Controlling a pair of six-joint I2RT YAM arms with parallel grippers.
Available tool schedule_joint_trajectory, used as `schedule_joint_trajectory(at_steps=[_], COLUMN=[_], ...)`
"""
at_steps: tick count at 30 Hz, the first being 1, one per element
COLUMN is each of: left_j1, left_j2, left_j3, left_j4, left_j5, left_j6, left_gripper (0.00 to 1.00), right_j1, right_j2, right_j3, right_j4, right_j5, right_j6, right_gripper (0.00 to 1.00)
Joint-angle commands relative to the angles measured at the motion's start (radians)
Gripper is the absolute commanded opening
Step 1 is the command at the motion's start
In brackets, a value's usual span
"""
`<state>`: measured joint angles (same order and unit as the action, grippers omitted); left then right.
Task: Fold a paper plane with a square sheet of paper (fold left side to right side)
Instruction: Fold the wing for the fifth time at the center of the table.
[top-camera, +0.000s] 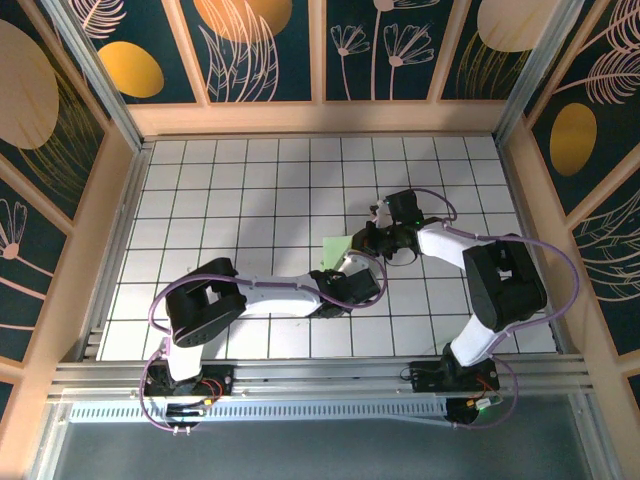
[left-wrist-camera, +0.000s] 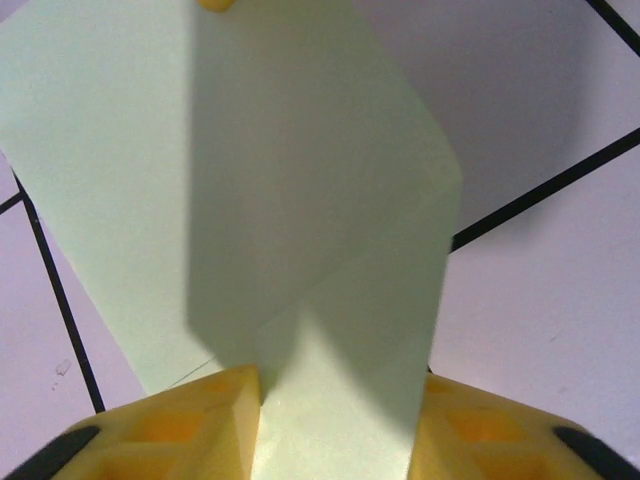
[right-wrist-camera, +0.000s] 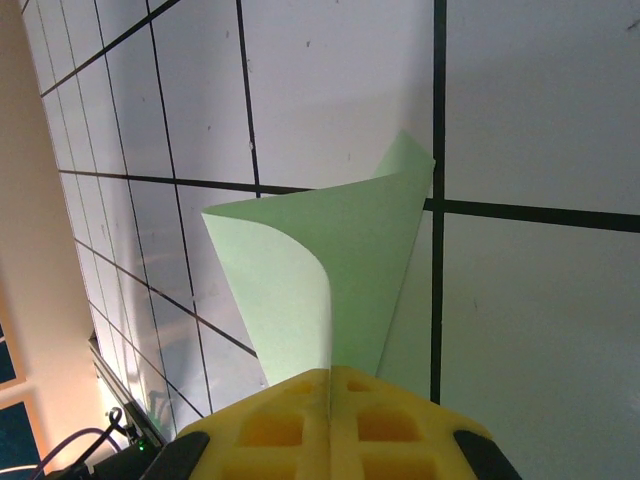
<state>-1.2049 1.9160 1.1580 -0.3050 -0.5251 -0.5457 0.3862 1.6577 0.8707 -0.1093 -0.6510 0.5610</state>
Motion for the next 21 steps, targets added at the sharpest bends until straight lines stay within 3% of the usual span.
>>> schedule_joint_trajectory(at_steps=[1,14,21], left_j1=[-0.008,-0.007,-0.007], left_j2=[0.015,0.006,-0.015], left_j3=[0.025,0.014,0.005], left_j4=[-0.025,-0.008,-0.002], left_j5=[-0.016,-0.012,0.012], left_j6=[-0.007,-0.029,-0.052], left_gripper=[0.33,0.08,0.0], right_j1=[0.005,0.004,-0.029], right_j2=[0.017,0.015,-0.064], right_j3=[0.02,0.016,0.008], right_j4=[0.01,-0.003,-0.041], right_j5=[0.009,0.044,0.143], right_j6=[0.012,-0.007,-0.056], right_gripper=[0.0,0.0,0.29])
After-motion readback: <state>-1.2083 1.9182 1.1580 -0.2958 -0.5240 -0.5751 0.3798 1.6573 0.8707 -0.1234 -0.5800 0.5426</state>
